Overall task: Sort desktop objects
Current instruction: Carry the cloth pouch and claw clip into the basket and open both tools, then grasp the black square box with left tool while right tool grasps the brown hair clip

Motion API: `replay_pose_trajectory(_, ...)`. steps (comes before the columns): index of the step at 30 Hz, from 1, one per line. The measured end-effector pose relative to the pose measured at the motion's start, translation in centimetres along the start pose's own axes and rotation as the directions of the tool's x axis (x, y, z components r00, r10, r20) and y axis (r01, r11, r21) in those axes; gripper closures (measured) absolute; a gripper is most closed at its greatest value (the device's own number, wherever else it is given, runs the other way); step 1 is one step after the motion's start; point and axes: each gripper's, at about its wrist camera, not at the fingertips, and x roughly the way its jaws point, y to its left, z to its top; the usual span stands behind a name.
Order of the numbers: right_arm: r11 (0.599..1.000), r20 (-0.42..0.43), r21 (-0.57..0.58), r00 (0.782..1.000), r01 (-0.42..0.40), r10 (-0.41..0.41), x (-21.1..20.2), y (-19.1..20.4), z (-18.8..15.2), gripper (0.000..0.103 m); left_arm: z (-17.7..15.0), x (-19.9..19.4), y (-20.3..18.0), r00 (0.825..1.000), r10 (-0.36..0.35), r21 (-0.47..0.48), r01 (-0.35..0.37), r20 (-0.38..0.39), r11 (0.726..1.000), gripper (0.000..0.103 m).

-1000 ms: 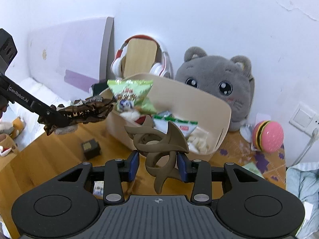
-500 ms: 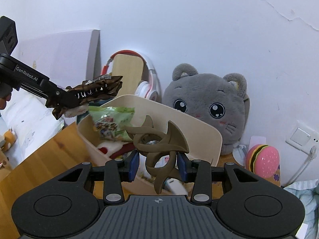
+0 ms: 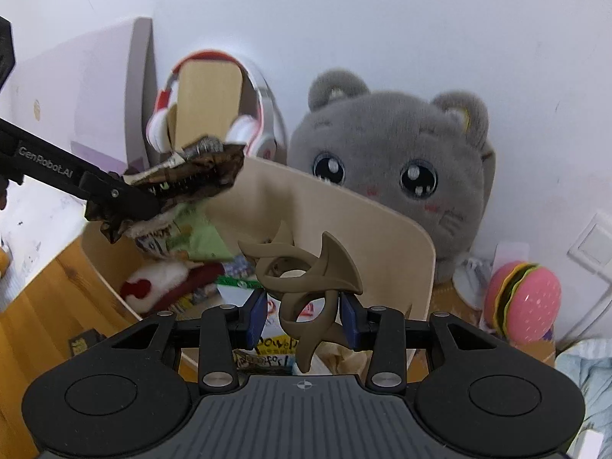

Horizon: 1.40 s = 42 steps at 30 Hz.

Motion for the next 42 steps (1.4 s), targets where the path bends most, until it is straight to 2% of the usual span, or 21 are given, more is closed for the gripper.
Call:
replay_pose_trajectory(10, 1.000, -0.045, 0.000, 0.999, 0.005, -0.005, 2.1, 0.5, -0.2, 0.064, -0.3, 0.8, -0.4, 0.999, 0.045, 0.076, -0.045, -0.006, 0.996, 0.065)
replay_pose_trajectory(11, 1.000, -0.049, -0.001, 0.999, 0.008, -0.008, 2.2, 0.5, -0.2, 0.064, -0.3, 0.7, -0.4, 0.999, 0.051, 0.085, -0.051, -0.002, 0.995, 0.062)
replay_pose_trajectory(12, 1.000, -0.055, -0.002, 0.998, 0.011, -0.011, 2.3, 0.6, -0.2, 0.064, -0.3, 0.5, -0.5, 0.998, 0.056, 0.093, -0.056, 0.003, 0.994, 0.051)
replay_pose_trajectory(13, 1.000, -0.062, 0.000, 0.998, 0.012, -0.012, 2.4, 0.6, -0.2, 0.064, -0.3, 0.3, -0.5, 0.998, 0.055, 0.099, -0.056, 0.010, 0.993, 0.045)
replay_pose_trajectory(14, 1.000, -0.065, -0.001, 0.998, 0.014, -0.014, 2.3, 0.7, -0.2, 0.061, -0.3, 0.0, -0.5, 0.999, 0.049, 0.104, -0.052, 0.023, 0.993, 0.035)
replay_pose_trajectory(15, 1.000, -0.067, -0.004, 0.997, 0.025, -0.025, 2.3, 0.8, -0.3, 0.054, -0.3, -0.3, -0.5, 0.998, 0.045, 0.109, -0.049, 0.037, 0.993, 0.027)
replay_pose_trajectory(17, 0.999, -0.066, -0.005, 0.997, 0.034, -0.034, 2.1, 0.8, -0.4, 0.050, -0.3, -0.7, -0.6, 0.998, 0.045, 0.115, -0.050, 0.048, 0.992, 0.020)
replay_pose_trajectory(22, 0.998, -0.035, -0.021, 0.998, 0.051, -0.052, 1.0, 1.3, -0.4, 0.030, -0.5, -1.8, -0.5, 0.997, 0.043, 0.127, -0.052, 0.068, 0.991, 0.018)
replay_pose_trajectory(26, 0.997, 0.001, -0.045, 0.998, 0.067, -0.067, -0.5, 2.1, -0.2, 0.023, -0.7, -2.8, -0.5, 0.996, 0.046, 0.140, -0.056, 0.074, 0.989, 0.016)
replay_pose_trajectory(28, 0.996, 0.014, -0.053, 0.997, 0.073, -0.072, -1.2, 2.4, -0.1, 0.012, -0.9, -3.3, -0.4, 0.996, 0.043, 0.146, -0.054, 0.077, 0.988, 0.016)
replay_pose_trajectory(34, 0.994, 0.059, -0.069, 0.995, 0.084, -0.080, -3.5, 3.6, -0.4, 0.005, -1.9, -5.4, -0.2, 0.997, 0.007, 0.174, -0.020, 0.078, 0.985, 0.016)
replay_pose_trajectory(42, 0.995, 0.076, -0.064, 0.995, 0.071, -0.066, -5.5, 4.9, -2.4, 0.000, -4.7, -7.2, -0.3, 0.999, -0.010, 0.289, -0.003, 0.045, 0.957, 0.016)
